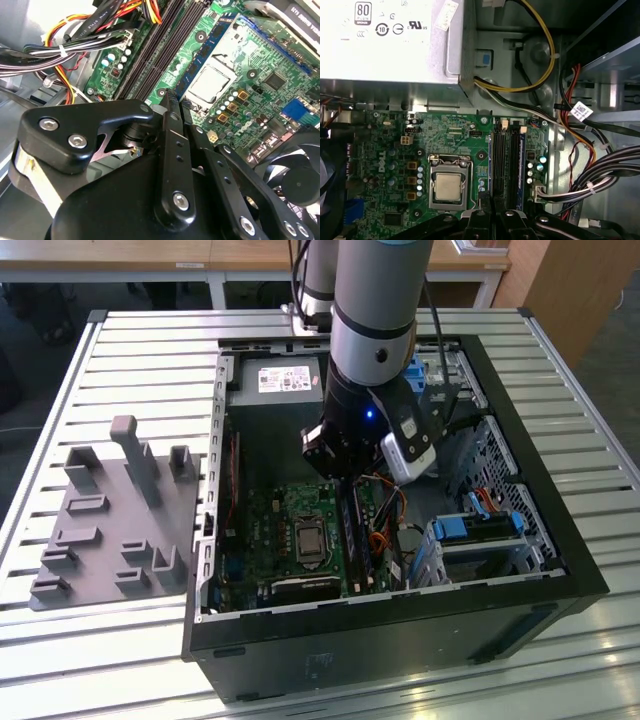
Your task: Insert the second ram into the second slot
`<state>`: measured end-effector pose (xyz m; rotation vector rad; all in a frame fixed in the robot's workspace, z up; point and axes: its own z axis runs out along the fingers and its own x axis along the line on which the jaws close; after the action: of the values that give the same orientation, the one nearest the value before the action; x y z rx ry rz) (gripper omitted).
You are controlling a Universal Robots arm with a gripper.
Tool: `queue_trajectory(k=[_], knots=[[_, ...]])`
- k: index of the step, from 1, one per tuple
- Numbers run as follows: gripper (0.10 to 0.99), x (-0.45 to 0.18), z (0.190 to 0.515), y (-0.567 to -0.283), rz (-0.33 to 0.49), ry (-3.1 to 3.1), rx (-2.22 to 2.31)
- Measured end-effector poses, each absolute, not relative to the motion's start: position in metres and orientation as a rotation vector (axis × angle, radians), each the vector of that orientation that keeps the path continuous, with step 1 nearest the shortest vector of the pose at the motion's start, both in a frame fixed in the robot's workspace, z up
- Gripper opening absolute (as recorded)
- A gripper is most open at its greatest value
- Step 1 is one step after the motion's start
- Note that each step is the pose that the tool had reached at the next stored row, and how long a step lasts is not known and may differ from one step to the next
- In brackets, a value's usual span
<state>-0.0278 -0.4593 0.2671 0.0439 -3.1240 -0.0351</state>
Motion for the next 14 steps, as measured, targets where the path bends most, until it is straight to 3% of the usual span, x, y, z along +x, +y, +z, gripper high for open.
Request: queue_trajectory(k=[14], knots=[[0.137, -0.0278, 0.2621, -0.4593, -0.035, -3.124, 0.044]])
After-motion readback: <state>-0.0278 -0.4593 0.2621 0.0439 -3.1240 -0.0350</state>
